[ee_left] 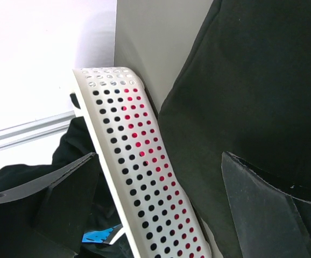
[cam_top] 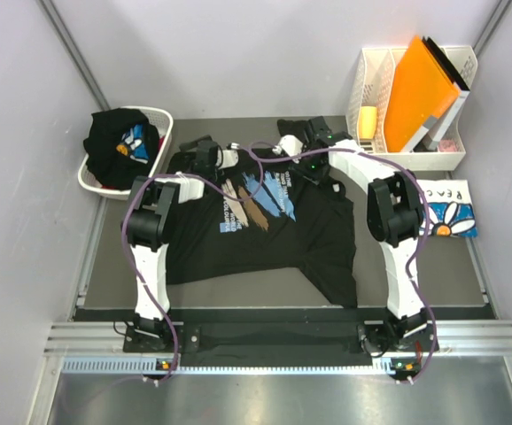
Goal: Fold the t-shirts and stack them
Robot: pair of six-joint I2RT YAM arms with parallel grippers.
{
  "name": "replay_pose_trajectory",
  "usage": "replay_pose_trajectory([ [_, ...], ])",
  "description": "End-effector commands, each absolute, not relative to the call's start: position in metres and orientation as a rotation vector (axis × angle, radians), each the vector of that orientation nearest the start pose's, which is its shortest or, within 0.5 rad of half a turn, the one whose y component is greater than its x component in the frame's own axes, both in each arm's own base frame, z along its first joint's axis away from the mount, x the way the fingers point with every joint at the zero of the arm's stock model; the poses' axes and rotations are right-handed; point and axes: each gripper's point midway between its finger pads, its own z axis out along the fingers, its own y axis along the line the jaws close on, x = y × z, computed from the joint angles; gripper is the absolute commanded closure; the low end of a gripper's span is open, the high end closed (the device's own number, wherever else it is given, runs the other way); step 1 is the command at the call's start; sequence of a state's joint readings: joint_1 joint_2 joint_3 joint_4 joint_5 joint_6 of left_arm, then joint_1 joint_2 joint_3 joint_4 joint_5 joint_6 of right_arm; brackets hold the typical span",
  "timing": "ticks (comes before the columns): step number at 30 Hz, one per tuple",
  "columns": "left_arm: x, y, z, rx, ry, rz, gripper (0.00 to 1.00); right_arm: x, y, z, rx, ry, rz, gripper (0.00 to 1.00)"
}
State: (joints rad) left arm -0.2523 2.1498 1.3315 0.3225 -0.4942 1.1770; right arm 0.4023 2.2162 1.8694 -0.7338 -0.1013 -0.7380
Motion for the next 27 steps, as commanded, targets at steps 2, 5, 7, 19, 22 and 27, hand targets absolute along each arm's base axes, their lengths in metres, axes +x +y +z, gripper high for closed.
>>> replay_pose_trajectory([
  [2, 0.572, -0.026, 0.107, 1.09, 1.79, 1.093, 0.01, 0.498, 0.202, 0.089, -1.411, 2.123, -0.036, 0.66],
  [5, 0.571, -0.026, 0.108, 1.095, 1.786, 1.093, 0.01, 0.507, 0.203, 0.092, -1.388, 2.107, -0.066, 0.68],
  [7, 0.57, -0.025, 0.108, 1.096, 1.786, 1.095, 0.01, 0.512, 0.201, 0.095, -1.373, 2.102, -0.088, 0.68],
  [19, 0.57, -0.027, 0.107, 1.106, 1.783, 1.097, 0.01, 0.521, 0.194, 0.073, -1.38, 2.124, -0.129, 0.69],
  [22, 0.569, -0.027, 0.105, 1.108, 1.784, 1.097, 0.01, 0.524, 0.192, 0.07, -1.367, 2.129, -0.13, 0.71],
  [27, 0.567, -0.029, 0.103, 1.115, 1.783, 1.097, 0.01, 0.525, 0.193, 0.068, -1.362, 2.13, -0.129, 0.84],
])
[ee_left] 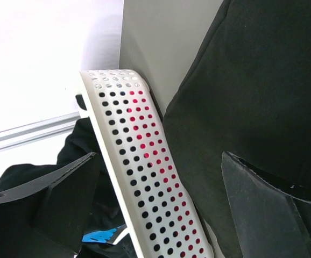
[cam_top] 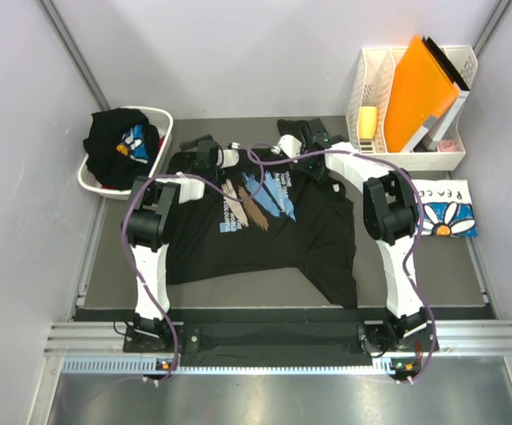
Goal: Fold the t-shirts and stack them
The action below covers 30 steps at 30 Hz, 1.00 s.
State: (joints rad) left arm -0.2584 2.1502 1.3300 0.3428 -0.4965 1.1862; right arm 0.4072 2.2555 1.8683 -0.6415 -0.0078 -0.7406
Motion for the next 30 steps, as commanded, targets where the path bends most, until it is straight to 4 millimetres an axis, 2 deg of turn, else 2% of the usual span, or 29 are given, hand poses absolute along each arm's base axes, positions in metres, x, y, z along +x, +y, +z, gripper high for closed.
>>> replay_pose_trajectory([
  [1, 0.567, -0.03, 0.104, 1.114, 1.781, 1.097, 0.01, 0.526, 0.192, 0.069, -1.358, 2.129, -0.13, 0.91],
  [3, 0.567, -0.029, 0.104, 1.113, 1.782, 1.096, 0.01, 0.527, 0.192, 0.071, -1.349, 2.126, -0.131, 1.0],
  [7, 0.565, -0.032, 0.103, 1.117, 1.782, 1.094, 0.01, 0.534, 0.186, 0.085, -1.31, 2.103, -0.197, 1.0],
  [14, 0.564, -0.035, 0.104, 1.122, 1.774, 1.092, 0.01, 0.548, 0.174, 0.142, -1.225, 2.004, -0.324, 1.0],
  [20, 0.565, -0.037, 0.106, 1.123, 1.767, 1.095, 0.01, 0.558, 0.146, 0.162, -1.188, 1.965, -0.491, 1.0],
  [22, 0.564, -0.039, 0.105, 1.124, 1.766, 1.092, 0.01, 0.568, 0.132, 0.177, -1.134, 1.923, -0.6, 1.0],
  [27, 0.563, -0.042, 0.105, 1.136, 1.759, 1.093, 0.01, 0.578, 0.106, 0.178, -1.068, 1.921, -0.725, 1.0],
  [30, 0.563, -0.042, 0.106, 1.139, 1.755, 1.097, 0.01, 0.582, 0.096, 0.166, -1.078, 1.938, -0.767, 1.0],
])
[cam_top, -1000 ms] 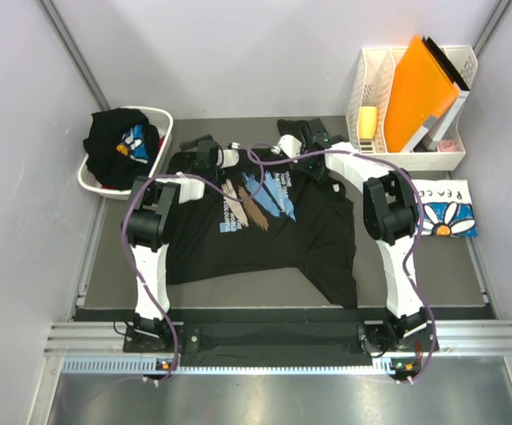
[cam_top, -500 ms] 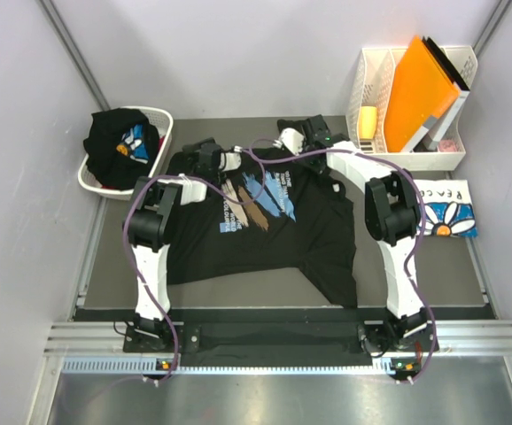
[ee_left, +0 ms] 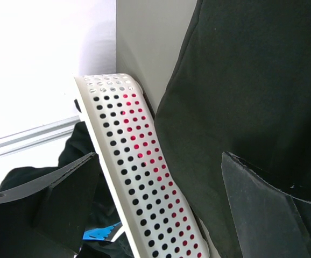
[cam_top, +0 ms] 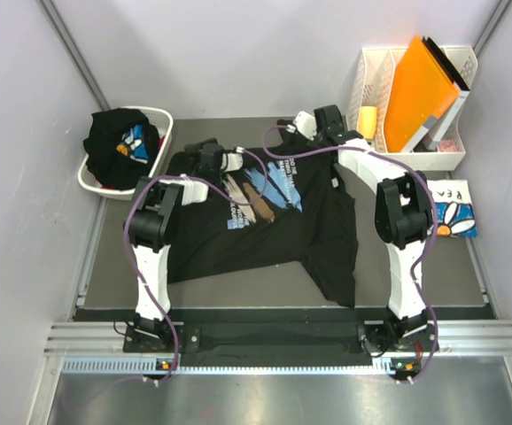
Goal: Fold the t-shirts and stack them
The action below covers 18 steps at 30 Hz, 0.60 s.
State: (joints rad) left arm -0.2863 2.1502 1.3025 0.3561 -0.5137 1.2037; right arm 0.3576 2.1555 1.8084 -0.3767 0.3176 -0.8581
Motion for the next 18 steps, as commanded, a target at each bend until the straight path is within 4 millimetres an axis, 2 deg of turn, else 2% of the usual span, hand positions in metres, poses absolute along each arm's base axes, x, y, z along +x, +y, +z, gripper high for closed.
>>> replay_pose_trajectory([
  [1, 0.563, -0.042, 0.107, 1.141, 1.752, 1.099, 0.01, 0.583, 0.095, 0.16, -1.087, 1.942, -0.779, 1.0],
  [2, 0.563, -0.041, 0.108, 1.14, 1.752, 1.101, 0.01, 0.583, 0.094, 0.154, -1.1, 1.947, -0.788, 0.96],
  [3, 0.564, -0.042, 0.11, 1.139, 1.747, 1.101, 0.01, 0.586, 0.092, 0.154, -1.097, 1.938, -0.814, 0.74],
  [5, 0.563, -0.042, 0.112, 1.137, 1.745, 1.104, 0.01, 0.586, 0.089, 0.146, -1.102, 1.946, -0.841, 0.48],
  [6, 0.563, -0.042, 0.112, 1.137, 1.745, 1.104, 0.01, 0.586, 0.088, 0.144, -1.101, 1.948, -0.846, 0.28],
  [9, 0.561, -0.04, 0.115, 1.133, 1.742, 1.111, 0.01, 0.581, 0.09, 0.144, -1.095, 1.971, -0.802, 0.25],
  [11, 0.559, -0.04, 0.115, 1.135, 1.742, 1.11, 0.01, 0.576, 0.093, 0.154, -1.083, 1.977, -0.75, 0.26],
  [12, 0.559, -0.04, 0.116, 1.137, 1.739, 1.113, 0.01, 0.568, 0.1, 0.149, -1.099, 2.008, -0.667, 0.29],
  [14, 0.557, -0.039, 0.118, 1.142, 1.735, 1.117, 0.01, 0.56, 0.106, 0.162, -1.081, 2.026, -0.564, 0.35],
  [15, 0.557, -0.039, 0.118, 1.144, 1.733, 1.119, 0.01, 0.546, 0.112, 0.15, -1.113, 2.091, -0.43, 0.4],
  [16, 0.556, -0.039, 0.119, 1.145, 1.731, 1.121, 0.01, 0.543, 0.115, 0.158, -1.103, 2.097, -0.373, 0.41],
  [17, 0.555, -0.038, 0.119, 1.144, 1.732, 1.122, 0.01, 0.537, 0.121, 0.156, -1.082, 2.12, -0.288, 0.42],
  [18, 0.555, -0.038, 0.119, 1.144, 1.732, 1.122, 0.01, 0.535, 0.114, 0.159, -1.054, 2.138, -0.271, 0.43],
])
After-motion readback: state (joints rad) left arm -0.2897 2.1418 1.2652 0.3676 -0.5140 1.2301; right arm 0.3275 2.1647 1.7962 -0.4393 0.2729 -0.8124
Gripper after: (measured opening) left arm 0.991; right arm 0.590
